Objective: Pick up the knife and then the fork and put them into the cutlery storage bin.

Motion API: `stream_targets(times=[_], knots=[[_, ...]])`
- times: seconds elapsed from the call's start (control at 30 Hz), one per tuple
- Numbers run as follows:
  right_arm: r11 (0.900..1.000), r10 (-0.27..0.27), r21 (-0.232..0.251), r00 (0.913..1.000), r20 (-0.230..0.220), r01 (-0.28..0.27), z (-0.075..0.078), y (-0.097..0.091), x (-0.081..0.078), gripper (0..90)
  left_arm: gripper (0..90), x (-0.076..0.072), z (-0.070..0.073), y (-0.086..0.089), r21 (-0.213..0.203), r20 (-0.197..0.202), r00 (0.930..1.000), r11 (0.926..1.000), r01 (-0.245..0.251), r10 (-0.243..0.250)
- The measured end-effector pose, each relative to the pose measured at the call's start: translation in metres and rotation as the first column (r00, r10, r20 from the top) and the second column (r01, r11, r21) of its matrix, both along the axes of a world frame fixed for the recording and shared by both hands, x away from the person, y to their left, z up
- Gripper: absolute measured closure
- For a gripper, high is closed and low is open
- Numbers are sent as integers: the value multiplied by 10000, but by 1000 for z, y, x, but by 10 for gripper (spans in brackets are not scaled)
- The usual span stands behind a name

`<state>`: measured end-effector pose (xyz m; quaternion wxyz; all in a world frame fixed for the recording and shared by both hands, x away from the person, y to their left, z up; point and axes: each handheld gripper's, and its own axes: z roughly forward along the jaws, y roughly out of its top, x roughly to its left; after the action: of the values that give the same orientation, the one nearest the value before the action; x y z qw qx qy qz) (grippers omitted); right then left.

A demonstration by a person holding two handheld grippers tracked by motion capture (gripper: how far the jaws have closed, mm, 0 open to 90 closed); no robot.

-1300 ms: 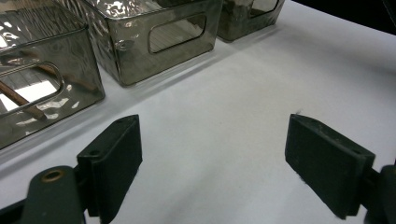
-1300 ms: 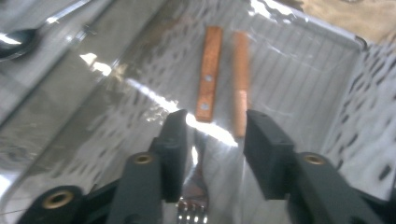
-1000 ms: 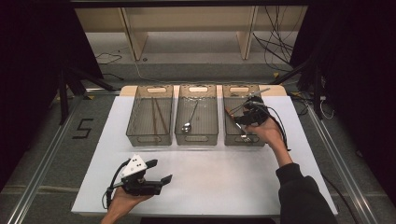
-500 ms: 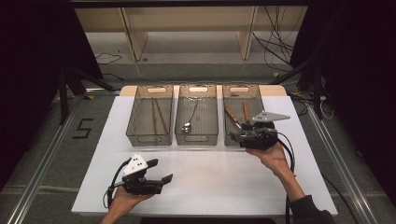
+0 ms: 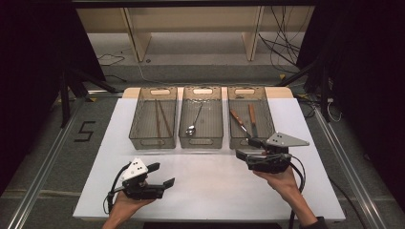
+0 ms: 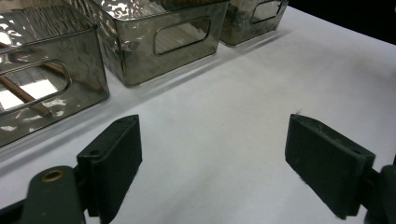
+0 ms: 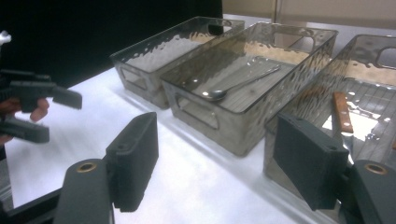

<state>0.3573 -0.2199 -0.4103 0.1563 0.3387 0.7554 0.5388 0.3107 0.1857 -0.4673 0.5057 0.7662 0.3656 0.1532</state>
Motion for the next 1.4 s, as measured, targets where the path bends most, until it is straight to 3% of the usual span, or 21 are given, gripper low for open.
stream_targets(times=[0.4,0.67,1.03,1.4], knots=[[9987,192,466,9996,223,-202,-21,-12,-33,281,186,-2,0,4,-188,-17,10000,9998,-59,59],[9999,68,125,9999,-103,-67,-44,-19,-47,244,183,-3,-1,3,-235,-52,10000,9997,12,-13],[9998,-123,135,9999,41,122,-50,-21,-50,228,171,-3,-3,6,-530,-114,9999,9986,-4,-2],[9999,-112,70,9999,26,112,-51,-21,-49,227,171,-3,-4,5,-424,-170,9999,9991,23,-30]])
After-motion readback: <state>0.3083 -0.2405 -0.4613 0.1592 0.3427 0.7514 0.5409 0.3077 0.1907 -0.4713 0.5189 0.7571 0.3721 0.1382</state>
